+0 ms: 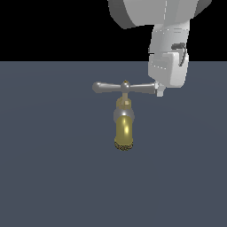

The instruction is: Turn on the faucet by rotating a designated handle.

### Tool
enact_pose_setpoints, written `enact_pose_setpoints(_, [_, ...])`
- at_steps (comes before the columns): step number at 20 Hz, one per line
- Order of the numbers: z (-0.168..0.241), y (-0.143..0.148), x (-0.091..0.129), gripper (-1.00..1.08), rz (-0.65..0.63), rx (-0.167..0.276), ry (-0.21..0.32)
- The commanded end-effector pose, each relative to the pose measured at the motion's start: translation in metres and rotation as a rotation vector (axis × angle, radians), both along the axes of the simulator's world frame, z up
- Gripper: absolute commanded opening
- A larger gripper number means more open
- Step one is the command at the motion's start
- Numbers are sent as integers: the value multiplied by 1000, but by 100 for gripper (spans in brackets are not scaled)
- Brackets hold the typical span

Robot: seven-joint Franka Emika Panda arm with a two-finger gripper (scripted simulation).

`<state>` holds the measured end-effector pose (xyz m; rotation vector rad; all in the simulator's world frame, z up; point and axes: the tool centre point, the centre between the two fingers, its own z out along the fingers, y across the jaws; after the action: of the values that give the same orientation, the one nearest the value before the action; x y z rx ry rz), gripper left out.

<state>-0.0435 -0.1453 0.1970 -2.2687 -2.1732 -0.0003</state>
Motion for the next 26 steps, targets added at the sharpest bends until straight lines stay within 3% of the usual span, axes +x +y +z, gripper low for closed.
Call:
enact_pose_setpoints(1, [0,-1,5,-100,0,0,0])
enact_pose_setpoints(26, [0,-10,74,-100,0,0,0])
